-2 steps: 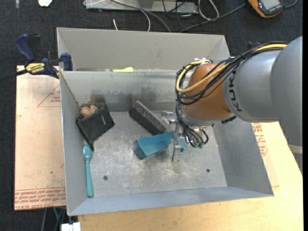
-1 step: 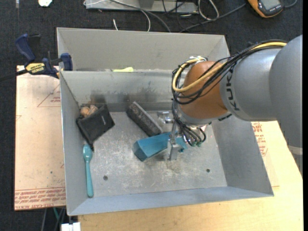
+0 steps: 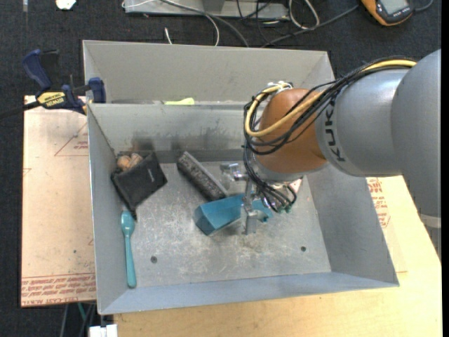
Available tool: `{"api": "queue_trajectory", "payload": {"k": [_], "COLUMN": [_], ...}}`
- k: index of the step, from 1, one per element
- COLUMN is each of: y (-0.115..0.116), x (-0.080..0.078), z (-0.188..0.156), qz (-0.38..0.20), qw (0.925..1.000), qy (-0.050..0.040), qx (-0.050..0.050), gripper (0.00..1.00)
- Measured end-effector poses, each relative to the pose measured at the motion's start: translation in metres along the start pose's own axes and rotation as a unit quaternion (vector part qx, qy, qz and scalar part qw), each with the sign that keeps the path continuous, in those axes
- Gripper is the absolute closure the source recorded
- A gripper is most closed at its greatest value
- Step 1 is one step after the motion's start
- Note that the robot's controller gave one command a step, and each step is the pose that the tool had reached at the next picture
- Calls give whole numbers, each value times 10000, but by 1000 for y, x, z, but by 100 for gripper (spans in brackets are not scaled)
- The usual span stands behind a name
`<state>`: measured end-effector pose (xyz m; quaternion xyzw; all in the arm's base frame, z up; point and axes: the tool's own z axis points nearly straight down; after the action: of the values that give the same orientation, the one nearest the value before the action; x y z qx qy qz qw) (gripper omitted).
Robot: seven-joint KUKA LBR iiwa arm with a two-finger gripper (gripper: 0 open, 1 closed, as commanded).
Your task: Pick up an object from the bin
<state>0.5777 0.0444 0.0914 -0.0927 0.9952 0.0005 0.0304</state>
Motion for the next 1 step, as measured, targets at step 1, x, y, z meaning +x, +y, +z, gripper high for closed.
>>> {"api": "queue_trajectory", "payload": {"k": [1], "y": [13], "x": [-5], "z": [-11], "qz": [-214], "qw": [9998], "qy": [-1], "qx": [-4], "gripper": [0]}}
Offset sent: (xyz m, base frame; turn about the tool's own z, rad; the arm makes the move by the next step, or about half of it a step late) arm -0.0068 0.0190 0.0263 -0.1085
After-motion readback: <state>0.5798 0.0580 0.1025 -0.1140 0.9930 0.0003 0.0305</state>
